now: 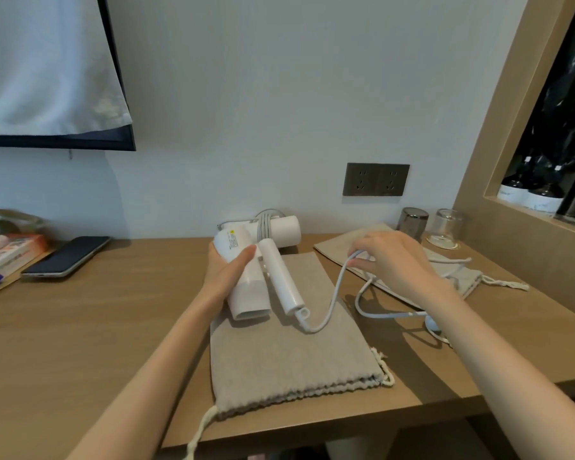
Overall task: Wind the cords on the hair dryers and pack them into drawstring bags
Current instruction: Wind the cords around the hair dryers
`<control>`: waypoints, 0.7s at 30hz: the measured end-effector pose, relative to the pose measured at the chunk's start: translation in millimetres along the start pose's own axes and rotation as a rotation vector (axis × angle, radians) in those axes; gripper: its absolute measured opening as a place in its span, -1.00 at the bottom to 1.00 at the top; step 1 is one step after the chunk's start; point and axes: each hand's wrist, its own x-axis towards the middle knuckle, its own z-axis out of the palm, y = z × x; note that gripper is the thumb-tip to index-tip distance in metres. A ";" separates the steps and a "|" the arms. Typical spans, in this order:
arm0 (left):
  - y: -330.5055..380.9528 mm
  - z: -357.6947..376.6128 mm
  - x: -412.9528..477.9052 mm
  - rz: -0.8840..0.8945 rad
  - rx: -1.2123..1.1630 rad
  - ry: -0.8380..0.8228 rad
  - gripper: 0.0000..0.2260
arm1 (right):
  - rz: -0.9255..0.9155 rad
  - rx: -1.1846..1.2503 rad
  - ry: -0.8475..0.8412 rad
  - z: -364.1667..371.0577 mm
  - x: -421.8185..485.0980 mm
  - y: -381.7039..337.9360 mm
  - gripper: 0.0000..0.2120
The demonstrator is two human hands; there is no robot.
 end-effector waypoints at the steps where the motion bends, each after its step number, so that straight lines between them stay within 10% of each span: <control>1: -2.3 0.8 -0.3 -0.007 0.052 0.006 -0.45 | 0.005 0.001 -0.001 1.6 0.8 -1.7 -0.82; 10: 24.5 27.8 -19.6 0.321 0.937 -0.080 -0.42 | 0.029 0.087 -0.048 11.6 6.8 -7.9 -0.80; 15: 42.1 80.6 -45.1 0.423 0.803 -0.653 -0.50 | 0.094 0.329 -0.060 -0.5 6.3 -3.8 -0.90; 21: 36.4 101.1 -44.6 0.329 0.312 -0.532 -0.76 | 0.140 0.329 -0.044 -31.0 -9.3 19.2 -0.91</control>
